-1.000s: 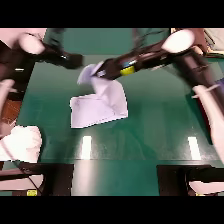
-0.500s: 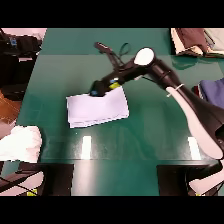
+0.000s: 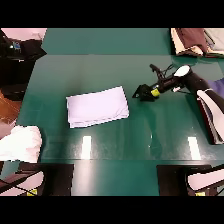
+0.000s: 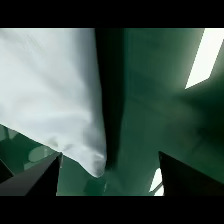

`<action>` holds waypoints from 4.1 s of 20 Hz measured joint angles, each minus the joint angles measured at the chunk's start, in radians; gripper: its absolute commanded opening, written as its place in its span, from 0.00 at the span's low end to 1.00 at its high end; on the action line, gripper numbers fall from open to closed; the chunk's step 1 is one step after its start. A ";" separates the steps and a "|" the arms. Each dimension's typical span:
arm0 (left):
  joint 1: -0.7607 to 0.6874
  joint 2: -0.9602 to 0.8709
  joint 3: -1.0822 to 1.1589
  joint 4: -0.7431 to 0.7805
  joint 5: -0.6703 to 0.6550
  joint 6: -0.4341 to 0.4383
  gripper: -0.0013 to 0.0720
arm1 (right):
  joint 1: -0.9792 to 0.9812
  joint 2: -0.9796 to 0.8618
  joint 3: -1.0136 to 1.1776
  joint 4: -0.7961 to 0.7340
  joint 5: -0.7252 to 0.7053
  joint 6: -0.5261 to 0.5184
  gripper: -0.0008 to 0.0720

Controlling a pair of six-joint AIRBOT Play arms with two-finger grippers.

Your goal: Fold the shirts.

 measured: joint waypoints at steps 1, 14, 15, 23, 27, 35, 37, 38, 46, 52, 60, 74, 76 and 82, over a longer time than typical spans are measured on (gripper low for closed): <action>0.000 0.000 -0.012 -0.016 0.005 0.008 0.05 | 0.006 -0.018 -0.005 0.025 -0.015 -0.002 0.93; -0.170 0.000 -0.060 -0.089 0.042 0.049 0.05 | 0.247 -0.287 0.380 0.056 0.026 -0.006 0.03; -0.202 0.000 -0.060 -0.090 0.047 0.051 0.05 | 0.231 -0.282 0.414 0.034 0.042 0.008 0.03; -0.395 0.000 -0.060 -0.090 0.082 0.056 0.05 | -0.149 -0.051 0.541 -0.156 0.116 0.089 0.03; -0.423 0.000 -0.060 -0.092 0.101 0.055 0.05 | -0.426 0.053 0.535 -0.191 0.119 0.097 0.03; -0.434 0.000 -0.060 -0.097 0.128 0.048 0.05 | -0.798 0.096 0.534 -0.191 0.049 0.101 0.03; -0.435 0.000 -0.060 -0.098 0.131 0.047 0.05 | -0.822 0.097 0.554 -0.190 0.027 0.100 0.03; -0.435 0.000 -0.060 -0.098 0.131 0.045 0.05 | -0.829 0.098 0.576 -0.189 0.020 0.097 0.03; -0.435 0.000 -0.060 -0.099 0.129 0.045 0.06 | -0.839 0.195 0.679 -0.223 0.026 0.088 0.03; -0.435 0.000 -0.060 -0.098 0.123 0.046 0.05 | -0.892 0.365 0.505 -0.350 0.075 0.073 0.03; -0.435 0.000 -0.060 -0.098 0.118 0.072 0.05 | -1.116 0.575 0.083 -0.429 0.138 0.071 0.54; -0.435 0.000 -0.060 -0.076 0.136 0.082 0.06 | -0.875 0.620 0.084 -0.281 0.142 0.071 0.94; -0.435 0.000 -0.060 -0.069 0.142 0.082 0.06 | -0.726 0.600 0.135 -0.264 0.146 0.071 0.81; -0.435 0.000 -0.060 -0.066 0.147 0.081 0.06 | -0.342 0.529 0.248 -0.254 0.148 0.071 0.03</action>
